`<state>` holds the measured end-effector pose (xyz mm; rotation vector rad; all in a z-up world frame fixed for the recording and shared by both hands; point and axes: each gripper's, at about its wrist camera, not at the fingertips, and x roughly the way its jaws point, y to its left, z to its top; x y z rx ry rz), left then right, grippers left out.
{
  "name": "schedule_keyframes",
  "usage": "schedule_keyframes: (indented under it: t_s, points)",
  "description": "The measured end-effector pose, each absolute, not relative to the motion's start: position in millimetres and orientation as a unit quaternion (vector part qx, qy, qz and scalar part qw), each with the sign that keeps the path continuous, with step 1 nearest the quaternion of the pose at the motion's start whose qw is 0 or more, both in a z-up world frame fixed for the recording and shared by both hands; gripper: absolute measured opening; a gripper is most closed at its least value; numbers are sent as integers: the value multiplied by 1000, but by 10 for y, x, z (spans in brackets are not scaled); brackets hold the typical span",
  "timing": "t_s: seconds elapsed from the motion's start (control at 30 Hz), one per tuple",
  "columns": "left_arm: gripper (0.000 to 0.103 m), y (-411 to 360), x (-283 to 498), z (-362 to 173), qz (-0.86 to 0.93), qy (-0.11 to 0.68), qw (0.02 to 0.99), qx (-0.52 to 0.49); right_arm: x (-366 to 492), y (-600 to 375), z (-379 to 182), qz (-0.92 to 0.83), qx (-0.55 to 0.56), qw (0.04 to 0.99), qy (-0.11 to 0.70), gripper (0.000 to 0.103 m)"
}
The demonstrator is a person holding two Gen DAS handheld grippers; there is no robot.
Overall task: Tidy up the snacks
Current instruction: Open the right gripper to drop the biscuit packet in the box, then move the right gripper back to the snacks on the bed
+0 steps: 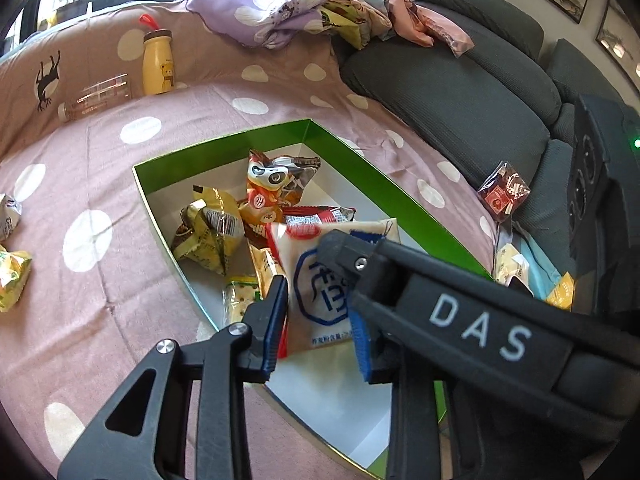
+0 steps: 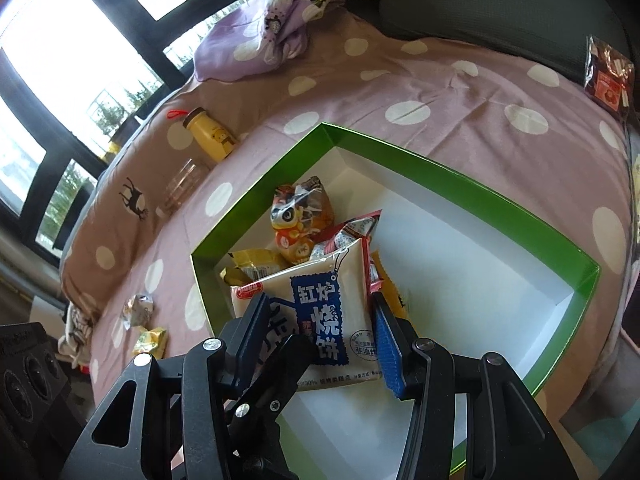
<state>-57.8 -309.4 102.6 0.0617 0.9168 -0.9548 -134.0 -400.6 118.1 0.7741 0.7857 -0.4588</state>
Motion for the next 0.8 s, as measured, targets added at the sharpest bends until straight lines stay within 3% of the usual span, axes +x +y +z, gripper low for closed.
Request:
schedule_keyframes:
  t_s: [0.07,0.17,0.23,0.4,0.63,0.8]
  points:
    - [28,-3029,-568,1038,-442,424,790,17,-1363,-4033,1172,-233,362,823,371,60]
    - [37,-2853,-538,1112,-432,419,798,-1,-1436,-4064,1224,-247,363,827,351,67]
    - [57,-2703,-501,1175,-418,421,805,-11,-1483,-4060,1284,-253,367,832,332,74]
    - [78,-2044,-443,1413,-361,396,844,-34,-1423,-3924,1421,-234,360,849,308,80]
    - [97,-901,-420,1603,-216,376,899,-55,-1197,-3498,1586,-177,321,875,315,89]
    - [102,-180,-400,1458,-117,375,915,-93,-984,-3099,1658,-108,298,889,331,93]
